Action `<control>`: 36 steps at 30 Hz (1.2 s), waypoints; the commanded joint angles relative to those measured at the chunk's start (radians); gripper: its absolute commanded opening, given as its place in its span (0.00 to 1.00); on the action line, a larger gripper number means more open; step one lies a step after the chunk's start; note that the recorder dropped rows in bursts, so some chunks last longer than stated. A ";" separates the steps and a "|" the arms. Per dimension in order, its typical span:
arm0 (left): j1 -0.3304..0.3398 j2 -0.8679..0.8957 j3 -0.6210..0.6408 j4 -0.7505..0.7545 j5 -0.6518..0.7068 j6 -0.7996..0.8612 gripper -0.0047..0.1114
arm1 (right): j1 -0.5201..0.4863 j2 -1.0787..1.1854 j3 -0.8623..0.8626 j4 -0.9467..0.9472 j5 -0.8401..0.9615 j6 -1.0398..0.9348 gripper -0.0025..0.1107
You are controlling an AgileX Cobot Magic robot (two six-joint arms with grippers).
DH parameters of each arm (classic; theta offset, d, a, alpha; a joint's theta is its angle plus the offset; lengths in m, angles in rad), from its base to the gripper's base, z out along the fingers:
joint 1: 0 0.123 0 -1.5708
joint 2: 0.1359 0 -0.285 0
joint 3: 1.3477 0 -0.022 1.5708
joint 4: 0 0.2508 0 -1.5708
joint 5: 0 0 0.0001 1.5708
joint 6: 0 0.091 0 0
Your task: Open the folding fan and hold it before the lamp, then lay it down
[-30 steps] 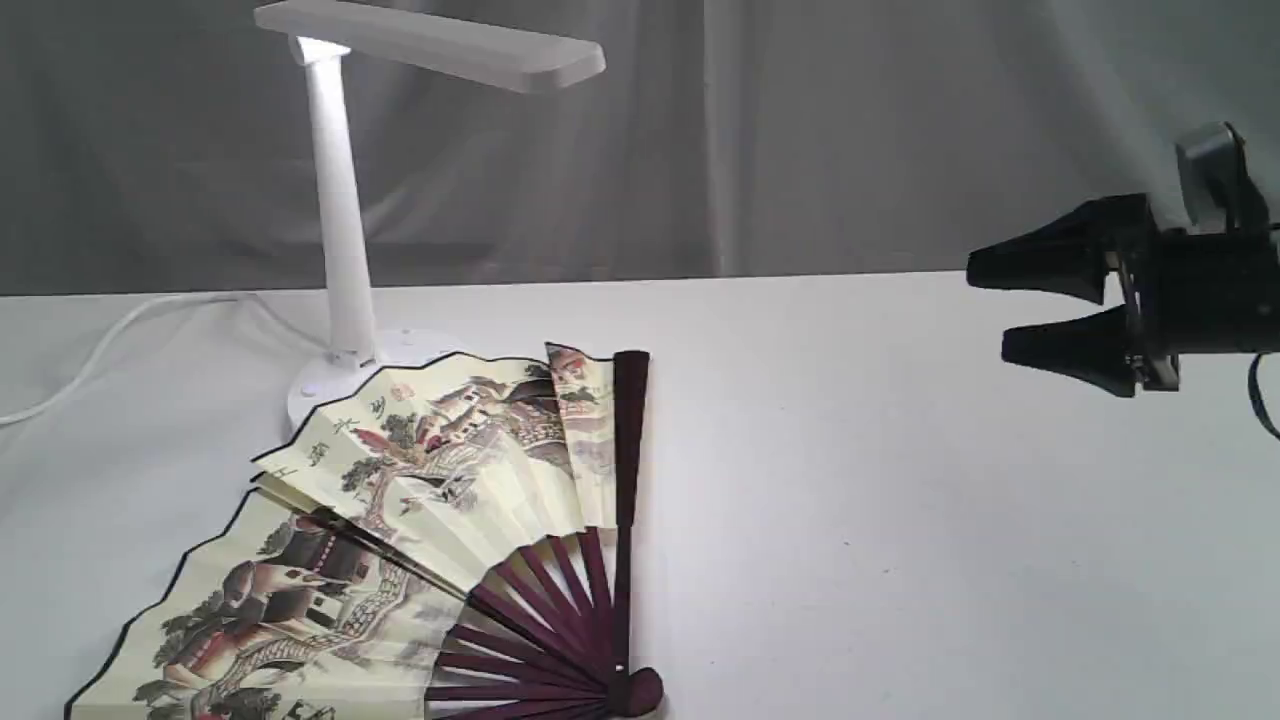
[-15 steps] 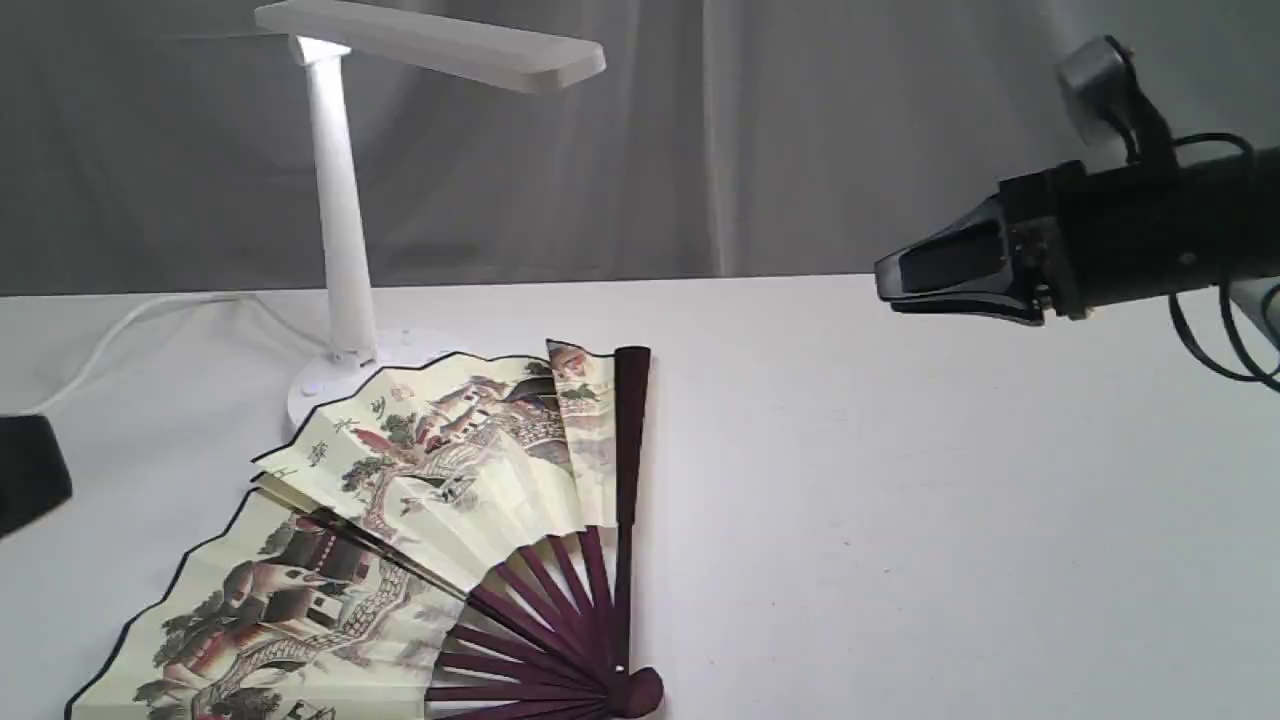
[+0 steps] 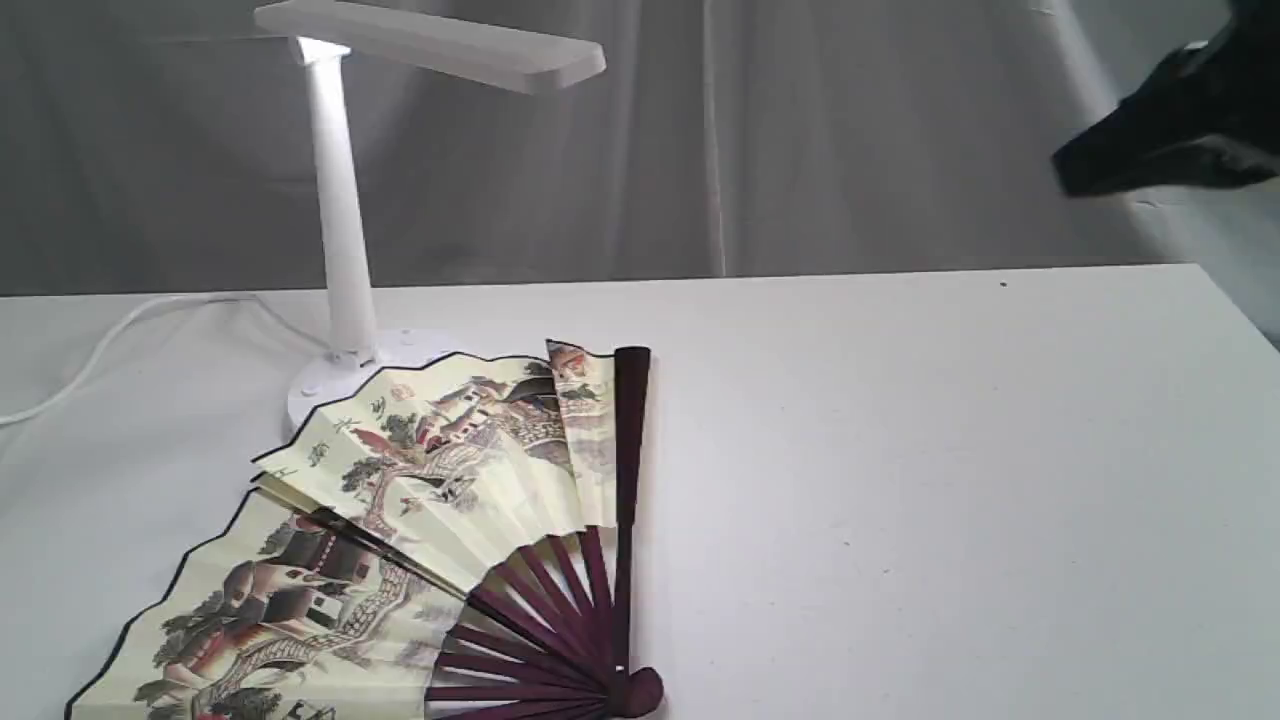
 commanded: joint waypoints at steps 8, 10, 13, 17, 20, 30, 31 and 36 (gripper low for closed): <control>-0.030 -0.004 -0.005 0.437 -0.093 0.098 0.04 | 0.003 -0.441 -0.001 -0.249 -0.016 0.243 0.02; -0.064 -0.004 -0.005 0.520 -0.111 0.082 0.04 | 0.003 -0.531 0.013 -0.299 -0.009 0.311 0.02; -0.128 -0.004 -0.009 0.531 -0.138 0.082 0.04 | 0.003 -0.686 0.080 -0.290 -0.007 0.329 0.02; -0.185 -0.017 -0.051 0.529 -0.140 0.082 0.04 | 0.003 -0.914 0.257 -0.280 -0.007 0.329 0.02; -0.196 -0.063 -0.085 0.526 -0.167 0.060 0.04 | 0.003 -1.074 0.400 -0.318 -0.035 0.342 0.02; -0.196 -0.210 -0.090 0.554 -0.209 -0.069 0.04 | 0.003 -1.378 0.907 -0.355 -0.558 0.524 0.02; -0.196 -0.220 -0.090 0.549 -0.201 -0.078 0.04 | 0.003 -1.378 0.972 -0.355 -0.647 0.524 0.02; -0.196 -0.247 -0.090 0.544 -0.161 -0.078 0.04 | 0.003 -1.326 1.204 -0.351 -1.045 0.542 0.02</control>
